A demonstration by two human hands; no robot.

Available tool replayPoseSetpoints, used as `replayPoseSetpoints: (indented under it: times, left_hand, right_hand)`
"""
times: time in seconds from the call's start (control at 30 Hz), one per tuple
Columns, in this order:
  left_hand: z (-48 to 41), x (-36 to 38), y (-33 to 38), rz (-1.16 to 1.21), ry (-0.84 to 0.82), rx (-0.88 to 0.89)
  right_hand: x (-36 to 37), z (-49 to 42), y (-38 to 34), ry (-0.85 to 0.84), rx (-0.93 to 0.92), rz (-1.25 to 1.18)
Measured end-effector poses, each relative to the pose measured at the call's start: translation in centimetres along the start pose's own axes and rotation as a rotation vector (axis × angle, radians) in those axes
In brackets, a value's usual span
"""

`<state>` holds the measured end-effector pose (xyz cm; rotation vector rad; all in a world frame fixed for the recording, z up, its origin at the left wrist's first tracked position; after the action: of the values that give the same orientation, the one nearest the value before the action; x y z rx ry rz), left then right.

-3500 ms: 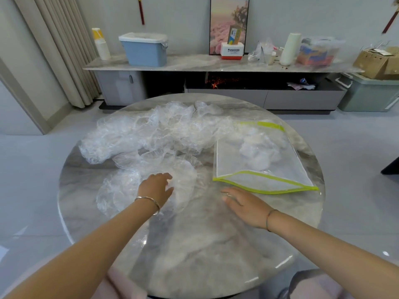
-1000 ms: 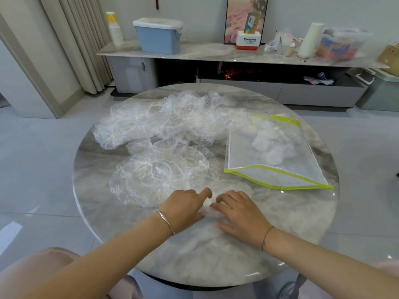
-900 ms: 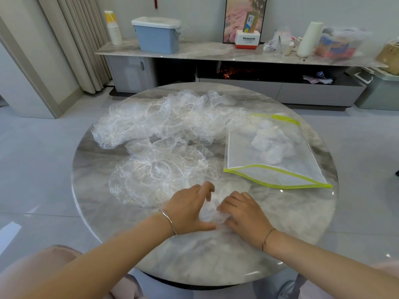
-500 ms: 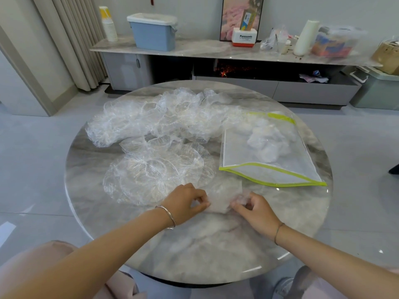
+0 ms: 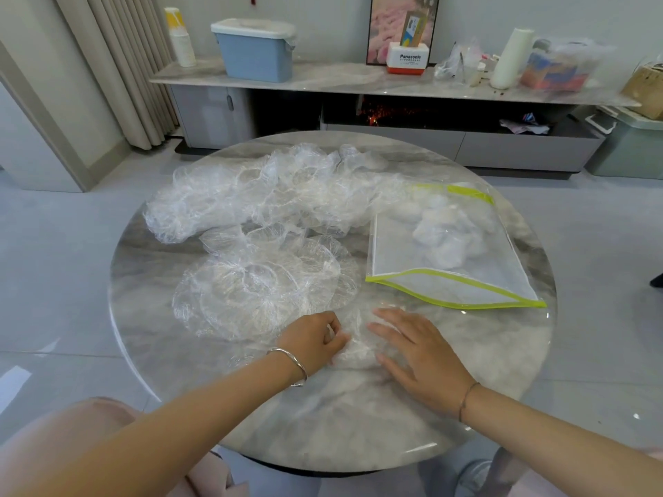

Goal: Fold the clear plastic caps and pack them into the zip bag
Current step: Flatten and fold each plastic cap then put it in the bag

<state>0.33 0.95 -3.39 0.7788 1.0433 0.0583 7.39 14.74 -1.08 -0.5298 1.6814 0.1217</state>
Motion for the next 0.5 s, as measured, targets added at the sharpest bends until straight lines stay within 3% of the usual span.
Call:
replayPoseSetpoints:
  times: [0.07,0.13,0.23,0.33,0.4,0.5]
  left_hand:
    - [0.6,-0.8,0.9,-0.179,0.127,0.045]
    - [1.3,-0.7,2.8,-0.337,0.212,0.237]
    - [1.9,1.9,4.3,-0.457,0.082,0.463]
    - [2.2,5.1,3.0,-0.528,-0.169,0.386]
    - [2.1,5.8,2.4,-0.577,-0.221,0.359]
    - [1.7,6.0,2.0,-0.6,-0.236,0.349]
  right_hand:
    - [1.7,0.6,0.4,-0.117,0.018,0.025]
    - [3.3,1.4,1.3,-0.233,0.053,0.02]
    - [4.8,2.2,2.5,-0.325,0.059,-0.005]
    - [5.0,2.3,2.4,-0.34,0.042,-0.012]
    - [5.1,2.4,2.4,-0.347,0.045,-0.029]
    - [3.8,2.0,2.5,-0.222,0.065,0.016]
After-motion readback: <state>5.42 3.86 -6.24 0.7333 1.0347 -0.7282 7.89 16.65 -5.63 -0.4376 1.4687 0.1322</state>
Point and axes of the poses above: each hand's wrist, its own z-axis away from the middle knuckle, its own x-axis out of the palm, y = z × x, the point moved 8 cm from there along -z, towards the middle knuckle, and after that the axes turned 8 degrees about -y, right-handed, at the moved point
